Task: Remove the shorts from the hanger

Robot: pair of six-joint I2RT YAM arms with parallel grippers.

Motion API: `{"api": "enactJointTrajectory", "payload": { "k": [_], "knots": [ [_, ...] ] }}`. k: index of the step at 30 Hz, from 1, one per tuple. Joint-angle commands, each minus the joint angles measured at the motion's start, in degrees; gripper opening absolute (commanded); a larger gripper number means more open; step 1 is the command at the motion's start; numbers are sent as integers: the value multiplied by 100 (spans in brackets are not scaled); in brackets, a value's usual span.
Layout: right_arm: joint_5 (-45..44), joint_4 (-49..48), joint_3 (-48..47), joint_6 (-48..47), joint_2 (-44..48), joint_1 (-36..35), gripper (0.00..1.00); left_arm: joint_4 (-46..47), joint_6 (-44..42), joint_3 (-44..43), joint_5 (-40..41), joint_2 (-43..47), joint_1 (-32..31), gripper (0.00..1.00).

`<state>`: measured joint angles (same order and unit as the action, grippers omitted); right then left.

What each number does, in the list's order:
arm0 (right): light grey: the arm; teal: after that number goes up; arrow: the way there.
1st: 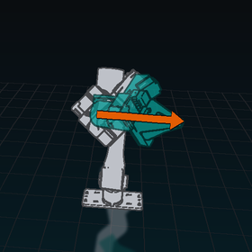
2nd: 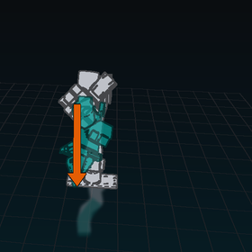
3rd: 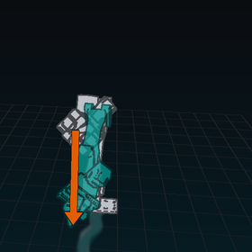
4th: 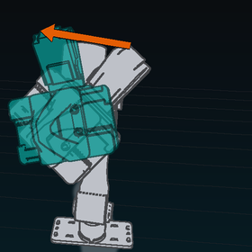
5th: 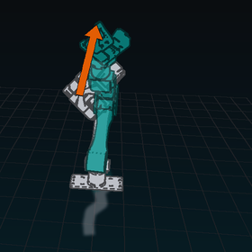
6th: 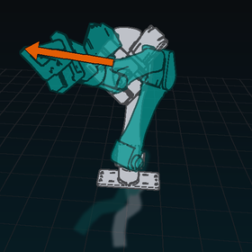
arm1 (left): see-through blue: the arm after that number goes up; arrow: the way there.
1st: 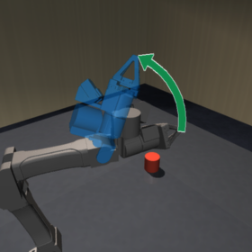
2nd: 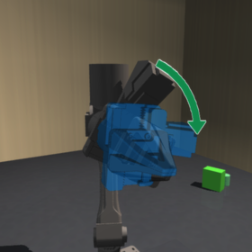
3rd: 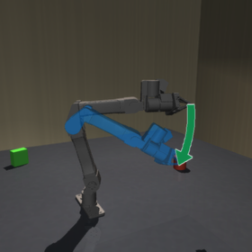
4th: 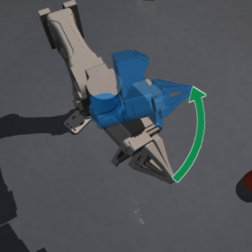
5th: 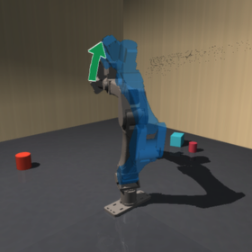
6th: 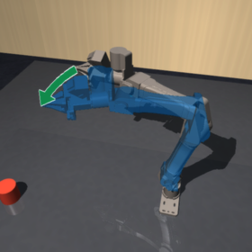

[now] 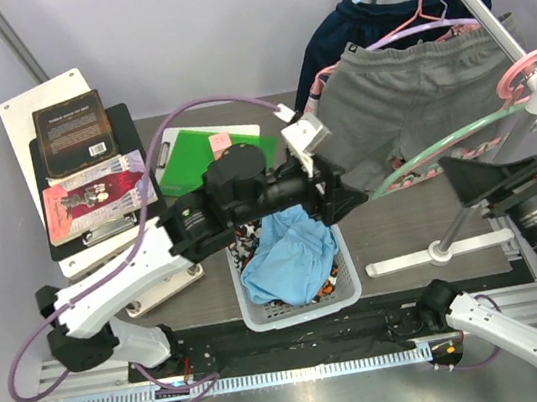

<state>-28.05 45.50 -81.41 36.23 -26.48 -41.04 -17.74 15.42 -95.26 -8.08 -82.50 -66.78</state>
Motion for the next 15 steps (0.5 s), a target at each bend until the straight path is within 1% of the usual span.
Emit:
{"api": "enactJointTrajectory", "payload": {
  "k": [1, 5, 6, 8, 10, 12, 14, 15],
  "knots": [
    [1380, -357, 581, 7, -77, -19, 90, 148, 400, 541, 473, 822, -19, 68],
    [2443, -786, 1249, 16, 37, -27, 96, 95, 795, 1070, 491, 1376, -19, 69],
    [2993, -849, 1520, 16, 90, -27, 97, 43, 883, 1158, 483, 1464, -10, 69],
    [3384, -980, 1785, 42, 152, -19, 98, -10, 1138, 1466, 395, 1762, -19, 69],
    [3848, -1077, 2250, 130, 318, -27, 98, -54, 1357, 1816, 342, 2069, -19, 69],
    [4000, -1271, 2784, 339, 616, -27, 99, -63, 1481, 2246, 298, 2307, -19, 70],
    [4062, -1385, 3321, 525, 863, -27, 99, -37, 1700, 2573, 166, 2659, -19, 74],
    [4045, -1429, 3481, 691, 1099, -19, 99, 7, 1771, 2879, 131, 2773, -28, 75]
  ]
}}
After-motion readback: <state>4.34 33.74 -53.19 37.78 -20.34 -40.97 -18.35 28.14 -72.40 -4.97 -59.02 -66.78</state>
